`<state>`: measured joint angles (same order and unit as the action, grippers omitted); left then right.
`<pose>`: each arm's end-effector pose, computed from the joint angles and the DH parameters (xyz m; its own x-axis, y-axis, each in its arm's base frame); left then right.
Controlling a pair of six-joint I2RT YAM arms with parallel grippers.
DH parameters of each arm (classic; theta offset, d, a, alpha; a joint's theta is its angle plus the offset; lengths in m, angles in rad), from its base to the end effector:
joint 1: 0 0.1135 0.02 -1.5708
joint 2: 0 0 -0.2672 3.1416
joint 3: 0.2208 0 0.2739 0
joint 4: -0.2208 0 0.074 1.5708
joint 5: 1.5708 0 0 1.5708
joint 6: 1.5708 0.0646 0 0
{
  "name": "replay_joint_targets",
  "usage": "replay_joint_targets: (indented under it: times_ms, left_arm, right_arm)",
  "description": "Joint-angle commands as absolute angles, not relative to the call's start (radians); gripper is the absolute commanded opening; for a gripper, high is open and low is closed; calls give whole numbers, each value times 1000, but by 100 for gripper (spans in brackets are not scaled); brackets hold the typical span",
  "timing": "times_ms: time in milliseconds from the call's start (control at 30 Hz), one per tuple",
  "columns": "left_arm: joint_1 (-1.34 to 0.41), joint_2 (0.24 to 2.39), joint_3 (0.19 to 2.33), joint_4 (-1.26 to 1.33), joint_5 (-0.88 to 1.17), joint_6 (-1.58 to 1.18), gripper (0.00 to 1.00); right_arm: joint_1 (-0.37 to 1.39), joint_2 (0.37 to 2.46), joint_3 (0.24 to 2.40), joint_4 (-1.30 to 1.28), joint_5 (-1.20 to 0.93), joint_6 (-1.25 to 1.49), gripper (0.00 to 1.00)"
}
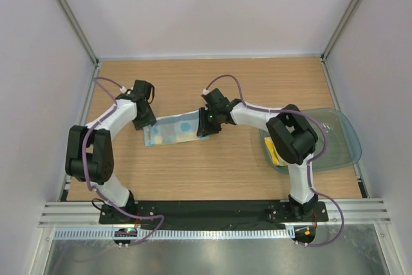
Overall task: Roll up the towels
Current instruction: Fold the towel
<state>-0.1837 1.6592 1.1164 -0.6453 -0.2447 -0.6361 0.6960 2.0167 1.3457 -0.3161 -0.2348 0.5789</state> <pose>0.3513 -0.0494 0.1662 -0.7861 -0.4402 -0.4339 -0.4708 0.8813 -0.0411 0.3413 0.3047 0.1212 -0.9310 -0.0845 -0.3551 -0.2540 0.8486 0.4640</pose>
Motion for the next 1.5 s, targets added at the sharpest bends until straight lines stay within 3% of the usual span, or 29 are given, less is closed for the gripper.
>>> replay_joint_targets:
  times_ms: [0,133,200,300,333,433,467,600,1200,1467]
  left_arm:
    - [-190,1563,1135,-699,-316,-658,46]
    - [-247,1499,1163,-727,-357,-650,57]
    - [-284,1464,1166,-727,-322,-658,58]
    - [-334,1422,1125,-686,-210,-673,49]
    - [-345,1411,1108,-663,-178,-678,47]
    - [-374,1375,1005,-537,-37,-698,39]
    - [-374,1371,982,-481,-13,-712,36]
    - [-374,1403,904,-387,72,-741,26]
    - [-301,1568,831,-330,15,-703,18]
    - [-278,1582,834,-330,44,-649,15]
  right_arm:
    - [695,2002,1409,-411,-254,526,40]
    - [699,1993,1480,-471,-282,491,46]
    - [698,1977,1497,-486,-290,483,47]
    - [699,1941,1502,-473,-350,476,30]
    - [695,1928,1496,-462,-409,477,18]
    - [689,1939,1470,-375,-567,515,2]
    - [687,1950,1463,-356,-598,525,1]
    - [686,1997,1424,-263,-678,555,1]
    - [551,2129,1200,-52,-750,574,1]
    - [543,2024,1161,-6,-908,589,1]
